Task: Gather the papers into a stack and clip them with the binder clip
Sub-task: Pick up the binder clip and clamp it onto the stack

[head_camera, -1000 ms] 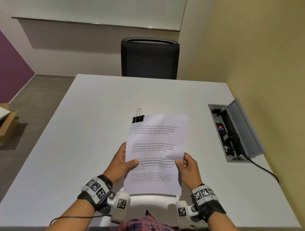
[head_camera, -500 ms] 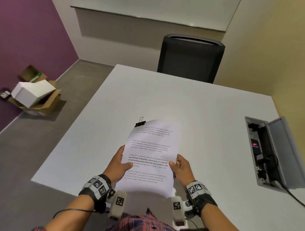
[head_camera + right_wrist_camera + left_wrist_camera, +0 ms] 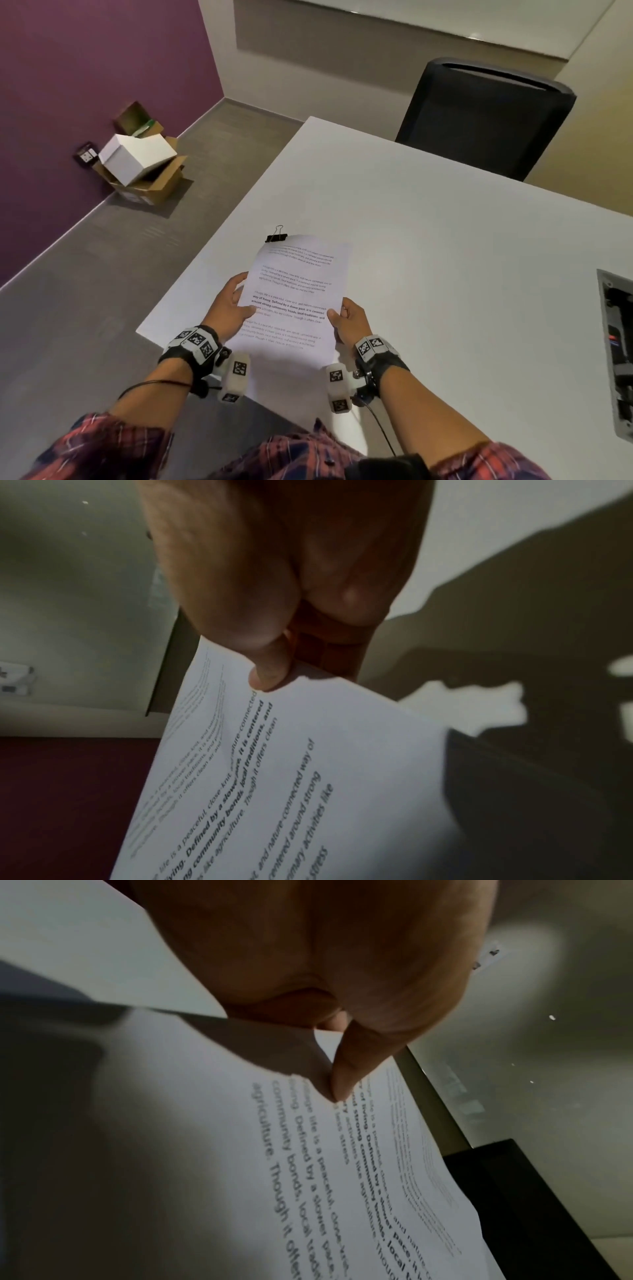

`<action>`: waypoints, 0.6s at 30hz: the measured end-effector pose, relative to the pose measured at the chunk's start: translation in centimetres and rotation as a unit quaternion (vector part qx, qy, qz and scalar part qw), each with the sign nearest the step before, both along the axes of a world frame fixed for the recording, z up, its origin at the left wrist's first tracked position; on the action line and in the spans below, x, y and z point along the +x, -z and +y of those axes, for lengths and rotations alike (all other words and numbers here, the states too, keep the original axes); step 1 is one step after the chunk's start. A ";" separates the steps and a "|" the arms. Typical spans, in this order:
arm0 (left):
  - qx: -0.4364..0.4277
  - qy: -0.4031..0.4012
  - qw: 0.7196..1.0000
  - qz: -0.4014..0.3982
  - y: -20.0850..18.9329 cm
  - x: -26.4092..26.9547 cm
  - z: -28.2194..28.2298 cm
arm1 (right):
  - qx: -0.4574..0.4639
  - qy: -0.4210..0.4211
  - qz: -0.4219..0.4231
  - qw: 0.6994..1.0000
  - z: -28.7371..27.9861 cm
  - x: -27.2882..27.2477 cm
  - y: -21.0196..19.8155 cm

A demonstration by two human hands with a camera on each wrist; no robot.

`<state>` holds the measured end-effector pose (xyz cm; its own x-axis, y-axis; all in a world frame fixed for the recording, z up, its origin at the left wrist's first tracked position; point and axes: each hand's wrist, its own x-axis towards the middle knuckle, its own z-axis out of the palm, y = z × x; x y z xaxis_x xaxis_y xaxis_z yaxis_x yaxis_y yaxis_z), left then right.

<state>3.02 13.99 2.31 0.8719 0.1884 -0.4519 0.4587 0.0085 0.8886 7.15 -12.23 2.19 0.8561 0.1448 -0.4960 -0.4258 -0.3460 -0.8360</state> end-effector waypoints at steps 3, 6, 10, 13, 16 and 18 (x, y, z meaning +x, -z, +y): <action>0.022 -0.015 1.000 0.016 1.0 -0.4 1.9 | -0.036 0.012 0.018 0.999 1.4 0.1 1.0; 0.035 -0.042 0.998 0.044 2.0 -2.0 3.0 | -0.053 0.012 0.035 0.998 2.3 -0.2 1.9; 0.016 -0.100 0.987 0.126 4.0 -4.8 3.3 | -0.053 -0.025 0.067 0.996 2.9 -0.5 2.1; 0.041 -0.155 0.978 0.137 5.5 -6.1 3.0 | -0.027 -0.035 0.081 0.996 2.5 -1.4 1.6; 0.054 -0.167 0.975 0.138 6.1 -6.4 2.6 | -0.015 -0.019 0.101 0.995 0.0 -2.5 1.2; 0.074 -0.168 0.973 0.139 6.5 -6.4 2.8 | -0.002 0.013 0.108 0.994 -3.2 -3.4 0.6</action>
